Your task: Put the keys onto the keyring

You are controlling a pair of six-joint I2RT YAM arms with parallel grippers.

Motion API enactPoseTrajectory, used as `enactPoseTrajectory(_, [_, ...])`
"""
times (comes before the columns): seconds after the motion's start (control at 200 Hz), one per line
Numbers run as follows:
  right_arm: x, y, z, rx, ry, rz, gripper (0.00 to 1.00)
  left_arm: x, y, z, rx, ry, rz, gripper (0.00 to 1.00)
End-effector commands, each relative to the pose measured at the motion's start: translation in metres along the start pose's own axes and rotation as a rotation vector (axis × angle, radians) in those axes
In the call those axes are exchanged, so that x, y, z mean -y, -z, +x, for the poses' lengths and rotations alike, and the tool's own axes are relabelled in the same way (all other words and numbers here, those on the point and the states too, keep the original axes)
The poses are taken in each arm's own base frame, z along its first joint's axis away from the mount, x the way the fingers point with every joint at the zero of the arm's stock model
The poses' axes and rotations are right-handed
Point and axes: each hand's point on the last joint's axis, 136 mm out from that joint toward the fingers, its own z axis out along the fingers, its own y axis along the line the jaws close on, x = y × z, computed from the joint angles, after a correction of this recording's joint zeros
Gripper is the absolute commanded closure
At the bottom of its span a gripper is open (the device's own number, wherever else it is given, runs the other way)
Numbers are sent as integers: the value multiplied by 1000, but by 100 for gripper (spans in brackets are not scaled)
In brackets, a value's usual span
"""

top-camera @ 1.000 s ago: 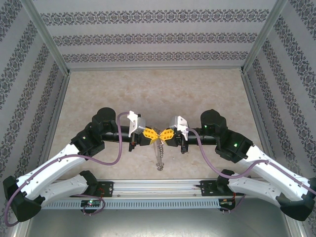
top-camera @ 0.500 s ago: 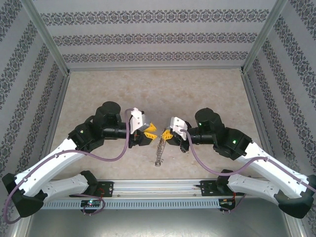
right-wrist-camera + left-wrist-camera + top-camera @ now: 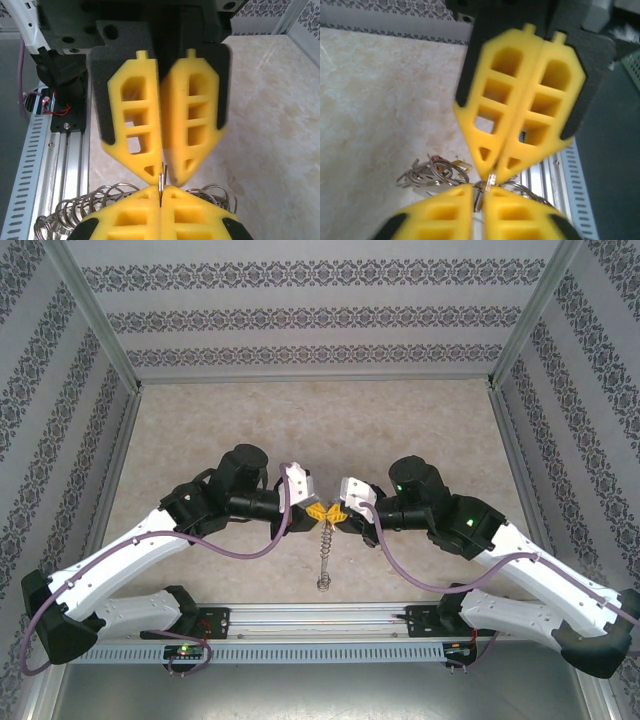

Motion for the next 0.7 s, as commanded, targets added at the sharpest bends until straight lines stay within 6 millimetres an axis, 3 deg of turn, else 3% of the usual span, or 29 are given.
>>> enactPoseTrajectory(0.0, [0, 6, -19, 52, 43, -4, 100, 1, 4, -13, 17, -41, -11, 100])
enactPoseTrajectory(0.24, [-3, 6, -13, 48, 15, -14, 100, 10, 7, -24, 99, -52, 24, 100])
enactPoseTrajectory(0.4, [-16, 4, -14, 118, -14, -71, 84, 16, 13, -41, 201, -60, 60, 100])
enactPoseTrajectory(0.694, [-20, 6, -10, 149, -35, -68, 83, 21, 27, -58, 336, -58, 90, 100])
